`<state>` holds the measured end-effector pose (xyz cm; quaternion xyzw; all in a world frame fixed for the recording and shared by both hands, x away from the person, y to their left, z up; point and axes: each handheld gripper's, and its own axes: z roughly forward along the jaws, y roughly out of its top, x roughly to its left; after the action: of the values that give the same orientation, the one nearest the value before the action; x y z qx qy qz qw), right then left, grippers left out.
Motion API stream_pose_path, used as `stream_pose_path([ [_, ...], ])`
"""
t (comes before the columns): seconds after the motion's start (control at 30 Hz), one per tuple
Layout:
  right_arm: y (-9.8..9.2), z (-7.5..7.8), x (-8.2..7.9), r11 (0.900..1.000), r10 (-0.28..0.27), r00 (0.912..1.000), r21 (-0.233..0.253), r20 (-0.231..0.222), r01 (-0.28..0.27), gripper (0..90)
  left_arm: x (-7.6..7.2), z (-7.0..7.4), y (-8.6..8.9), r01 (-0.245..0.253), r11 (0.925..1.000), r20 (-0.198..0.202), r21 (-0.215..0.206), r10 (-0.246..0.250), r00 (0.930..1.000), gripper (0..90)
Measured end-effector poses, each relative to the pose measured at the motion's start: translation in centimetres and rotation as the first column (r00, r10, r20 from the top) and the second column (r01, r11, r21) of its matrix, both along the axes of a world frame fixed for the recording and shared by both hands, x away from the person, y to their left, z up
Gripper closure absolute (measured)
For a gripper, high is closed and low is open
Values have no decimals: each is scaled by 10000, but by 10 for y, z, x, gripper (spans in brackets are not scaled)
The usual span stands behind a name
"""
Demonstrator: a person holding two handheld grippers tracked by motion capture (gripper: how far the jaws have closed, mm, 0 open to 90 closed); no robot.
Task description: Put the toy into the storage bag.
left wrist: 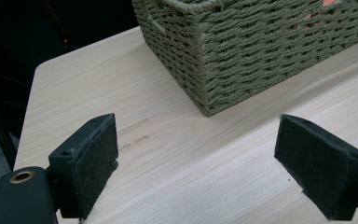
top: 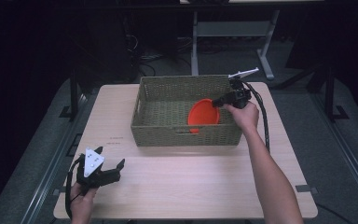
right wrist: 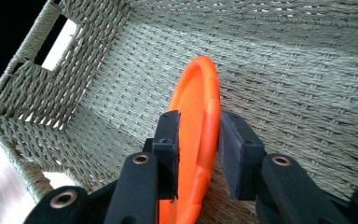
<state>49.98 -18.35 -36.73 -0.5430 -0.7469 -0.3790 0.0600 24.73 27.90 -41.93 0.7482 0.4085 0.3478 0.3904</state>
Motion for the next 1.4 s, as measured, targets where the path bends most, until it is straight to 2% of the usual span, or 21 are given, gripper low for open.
stream_pose_path([
  [0.2, -5, 4, -2, 9998, -178, 9997, 98, 182, 176, 647, 0, 0, 0, 38, 10000, 8, 9, -38, 10000, 129],
  [0.3, -7, 7, -5, 9960, -133, 9998, 889, 161, 119, 643, -1, 0, 0, 87, 10000, 59, -6, -87, 9999, 129],
  [0.4, -6, 8, -8, 9970, 7, 9992, 773, 407, -39, 628, 0, 0, 0, 96, 9999, 21, 32, -96, 10000, 129],
  [0.47, -6, 8, -9, 9953, 45, 9996, 965, 287, -73, 612, -1, 1, -1, 114, 9999, 27, 16, -114, 9999, 129],
  [0.53, -6, 7, -11, 9956, 67, 9998, 933, 208, -86, 595, -1, 1, -1, 131, 9999, 52, 23, -131, 9999, 129],
  [0.57, -7, 6, -11, 9956, 86, 9995, 930, 314, -115, 586, -1, 0, -2, 130, 9999, 62, -10, -130, 9999, 129],
  [0.73, -10, 3, -15, 9940, 129, 9999, 1089, 60, -134, 524, -1, 1, 0, 85, 10000, 39, 12, -85, 10000, 129],
  [0.8, -11, 3, -17, 9919, 239, 9995, 1241, 224, -265, 499, -1, 0, 0, 92, 10000, 22, 10, -92, 10000, 129],
  [1.07, -18, 12, -26, 9896, 346, 9983, 1382, 476, -409, 435, -1, 0, -1, 104, 9999, 17, 15, -104, 9999, 129],
  [1.33, -26, 17, -35, 9857, 591, 9969, 1546, 528, -667, 389, 0, 0, -1, 93, 10000, 19, 13, -93, 10000, 129],
  [1.4, -28, 18, -37, 9820, 655, 9964, 1741, 530, -738, 372, 0, -1, -1, 94, 10000, 14, -12, -94, 10000, 129],
])
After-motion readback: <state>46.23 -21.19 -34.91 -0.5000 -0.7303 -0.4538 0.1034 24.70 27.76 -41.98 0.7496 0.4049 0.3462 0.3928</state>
